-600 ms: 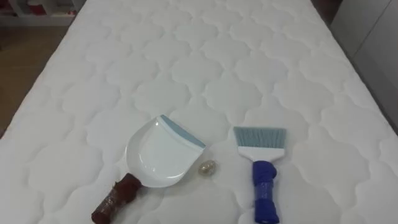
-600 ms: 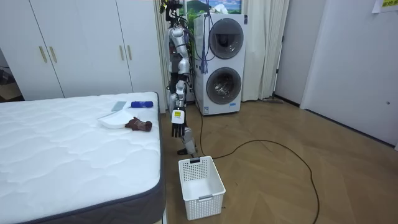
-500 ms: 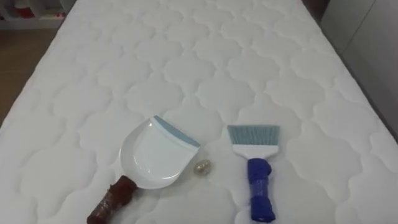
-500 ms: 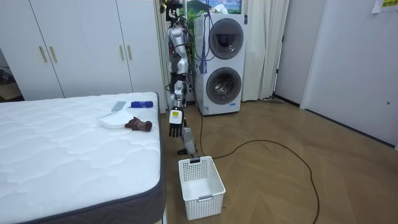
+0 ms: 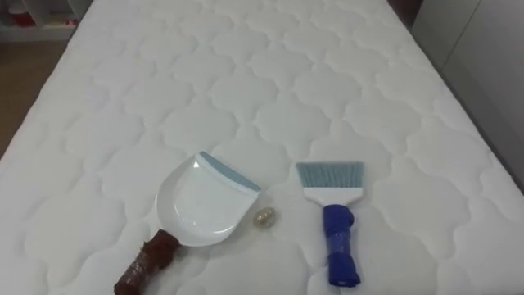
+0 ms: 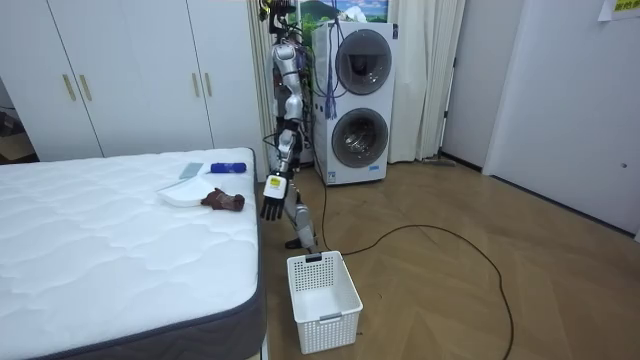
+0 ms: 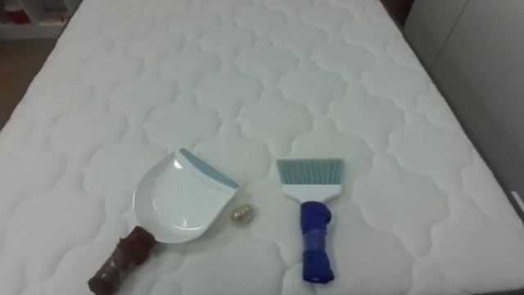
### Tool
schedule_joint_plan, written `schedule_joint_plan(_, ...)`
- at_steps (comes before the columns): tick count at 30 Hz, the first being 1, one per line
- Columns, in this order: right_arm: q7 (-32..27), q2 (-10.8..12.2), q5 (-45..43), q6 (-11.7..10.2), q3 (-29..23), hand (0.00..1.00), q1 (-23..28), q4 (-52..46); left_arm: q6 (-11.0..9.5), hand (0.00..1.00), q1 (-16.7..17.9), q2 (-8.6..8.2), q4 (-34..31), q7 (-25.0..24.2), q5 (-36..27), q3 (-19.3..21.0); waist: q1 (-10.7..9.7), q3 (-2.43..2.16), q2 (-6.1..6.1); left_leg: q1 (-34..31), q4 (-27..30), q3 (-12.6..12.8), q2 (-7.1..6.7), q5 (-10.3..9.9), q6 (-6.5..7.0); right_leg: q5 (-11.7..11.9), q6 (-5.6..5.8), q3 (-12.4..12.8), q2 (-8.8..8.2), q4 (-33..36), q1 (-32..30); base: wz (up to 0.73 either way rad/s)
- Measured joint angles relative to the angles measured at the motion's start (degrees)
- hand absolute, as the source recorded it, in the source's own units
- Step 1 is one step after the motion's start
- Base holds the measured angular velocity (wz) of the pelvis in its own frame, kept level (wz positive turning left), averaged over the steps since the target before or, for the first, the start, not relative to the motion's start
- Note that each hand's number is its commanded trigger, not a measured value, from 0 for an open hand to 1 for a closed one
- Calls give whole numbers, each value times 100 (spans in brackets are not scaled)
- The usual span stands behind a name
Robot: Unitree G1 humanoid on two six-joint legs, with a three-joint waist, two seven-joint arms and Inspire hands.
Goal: Clean bed
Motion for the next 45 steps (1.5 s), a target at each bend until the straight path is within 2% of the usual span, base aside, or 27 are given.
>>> schedule_joint_plan(2,-21,-3,62,-147,-5,0,-7,-164,4,0,85,11,-332,94,10,136,0,20,-30,-50,12,-10,15,1,1,10,-7,-22,2,1,-39,7)
schedule_joint_plan(5,48,-4,312,-364,-24,0,-22,-211,-57,0,199,64,-776,309,4,243,5,21,-27,-97,15,-105,11,1,2,22,-10,-126,-9,-25,-47,12)
schedule_joint_plan(7,154,-6,422,-525,-24,0,-26,-215,-502,0,203,81,-1186,688,-6,245,16,12,-33,-137,27,-132,6,3,4,42,-11,-161,-9,-84,-35,10)
schedule_joint_plan(8,172,-6,436,-560,-24,0,-23,-214,-619,0,191,81,-1243,768,-6,243,18,9,-25,-134,26,-132,6,2,4,54,-11,-168,-6,-94,-13,0)
schedule_joint_plan(9,189,-13,438,-599,-34,0,-13,-209,-820,0,153,76,-1297,904,0,236,17,-5,2,-127,22,-127,9,3,4,61,-11,-170,-1,-102,1,-5)
schedule_joint_plan(11,243,-29,473,-657,-56,0,0,-208,-890,0,190,55,-1652,1010,12,236,4,-5,9,-127,16,-106,15,3,4,61,-11,-149,3,-104,-4,-7)
schedule_joint_plan(13,284,-36,531,-742,-88,0,53,-209,-1107,0,212,54,-2113,1244,21,230,5,-4,7,-127,-1,-101,20,3,3,62,-13,-141,10,-104,15,-5)
schedule_joint_plan(16,317,-39,537,-782,-95,0,51,-201,-1324,0,186,61,-2421,1574,24,186,-15,-4,12,-99,-3,-110,15,3,3,62,-13,-145,8,-114,45,-3)
schedule_joint_plan(19,395,-39,563,-784,-92,0,50,-186,-1509,0,126,57,-2436,1740,39,115,-7,2,-4,-21,-15,-103,13,3,3,62,-13,-142,8,-142,108,-1)
schedule_joint_plan(22,447,-33,572,-800,-92,0,53,-190,-1547,0,91,57,-2433,1757,46,104,-6,12,-25,-36,-20,-110,19,3,3,77,-14,-143,18,-171,83,0)
schedule_joint_plan(33,541,-32,583,-814,-78,0,51,-189,-1626,0,-1,80,-2429,1735,7,-194,-5,3,-39,-47,-14,-130,18,3,3,95,-9,-161,14,-171,81,0)
schedule_joint_plan(40,541,-37,935,-805,-49,0,33,-58,-1615,0,-313,88,-1911,1510,4,-263,-22,1,-38,-86,24,-137,19,3,3,103,-10,-252,1,-171,80,5)
schedule_joint_plan(45,546,-36,1232,-715,-9,0,31,-30,-1542,0,-329,84,-1711,1297,-7,-314,-30,-5,-50,-151,55,-140,24,3,3,110,-12,-305,-6,-170,43,3)
